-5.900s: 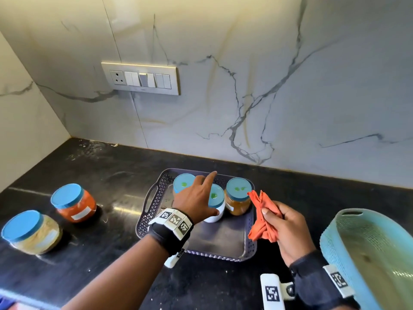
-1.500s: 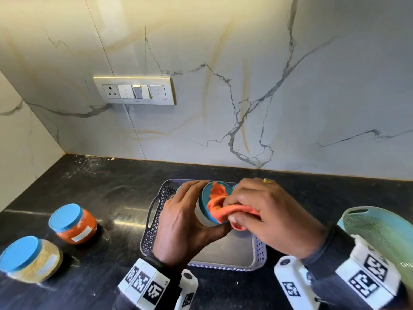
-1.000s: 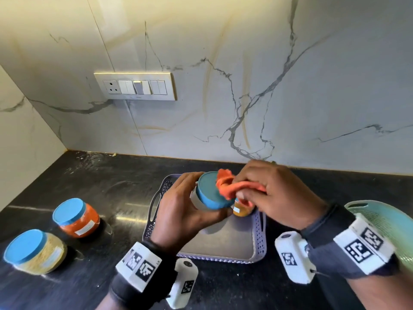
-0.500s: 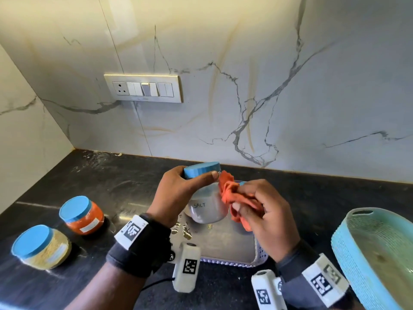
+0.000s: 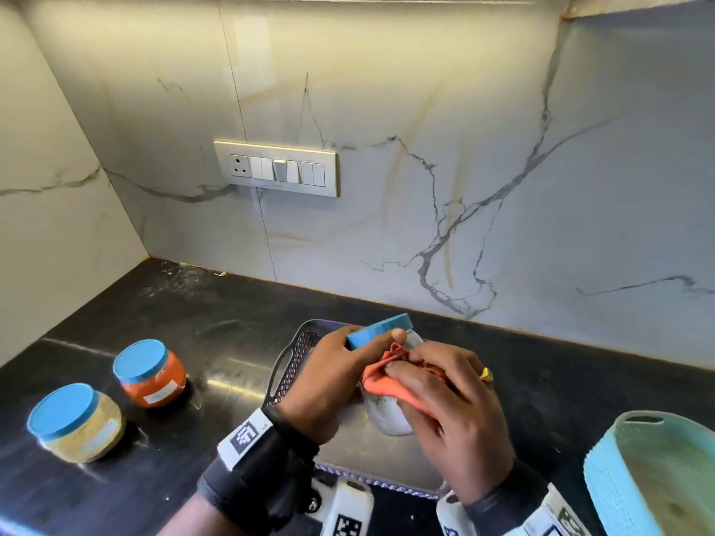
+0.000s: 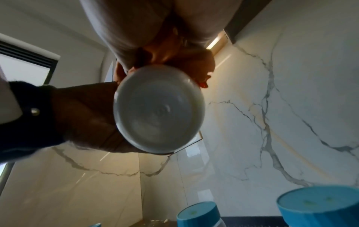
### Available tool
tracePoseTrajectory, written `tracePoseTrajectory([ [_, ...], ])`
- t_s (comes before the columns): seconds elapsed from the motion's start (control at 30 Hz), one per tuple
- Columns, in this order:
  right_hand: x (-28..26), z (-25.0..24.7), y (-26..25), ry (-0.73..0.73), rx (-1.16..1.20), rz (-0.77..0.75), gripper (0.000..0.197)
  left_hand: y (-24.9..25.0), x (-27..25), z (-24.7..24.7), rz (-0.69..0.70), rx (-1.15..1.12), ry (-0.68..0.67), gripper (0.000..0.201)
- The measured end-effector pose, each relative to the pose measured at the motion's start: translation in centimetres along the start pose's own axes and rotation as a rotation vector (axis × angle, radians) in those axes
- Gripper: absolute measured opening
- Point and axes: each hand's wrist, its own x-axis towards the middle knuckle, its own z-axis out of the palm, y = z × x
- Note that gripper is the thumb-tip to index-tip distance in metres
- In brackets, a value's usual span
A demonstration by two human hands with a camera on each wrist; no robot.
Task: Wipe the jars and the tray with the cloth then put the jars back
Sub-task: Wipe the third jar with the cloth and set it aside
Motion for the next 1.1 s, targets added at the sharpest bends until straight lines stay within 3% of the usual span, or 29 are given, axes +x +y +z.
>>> tracePoseTrajectory([
  [0.13, 1.0, -1.1, -0.7, 0.134, 0.040, 0.044, 0.020, 0.5, -1.3, 0.6, -0.057, -0.072, -0.114, 0.071],
  [0.3, 2.2, -2.6, -1.7, 0.267, 0.063, 0.075, 0.020, 1.0, -1.1, -0.2, 0.155, -0.194, -0.278, 0.111],
  [0.4, 2.7, -3.3, -1.6, 0.309, 0.117, 0.112, 0.019, 1.7, -1.3, -0.7, 0.246, -0.069, -0.370, 0.120],
  [0.53, 2.8, -3.3, -1.4, 0.304, 0.152, 0.168, 0.023, 1.4, -1.8, 0.1, 0.384, 0.324, -0.296, 0.132],
  [0.73, 2.2, -2.8, -1.6, 0.303, 0.142, 0.215, 0.022, 0.5, -2.2, 0.3, 0.582, 0.648, -0.221, 0.133],
  [0.83, 2.2, -2.7, -1.6, 0.310, 0.145, 0.232, 0.021, 0.1, -2.2, 0.8, 0.699, 0.735, -0.138, 0.124],
  [1.1, 4.2, -4.5, 0.1, 0.168, 0.152, 0.183, 0.016, 0.5, -2.3, 1.0, 0.713, 0.806, -0.047, 0.120],
])
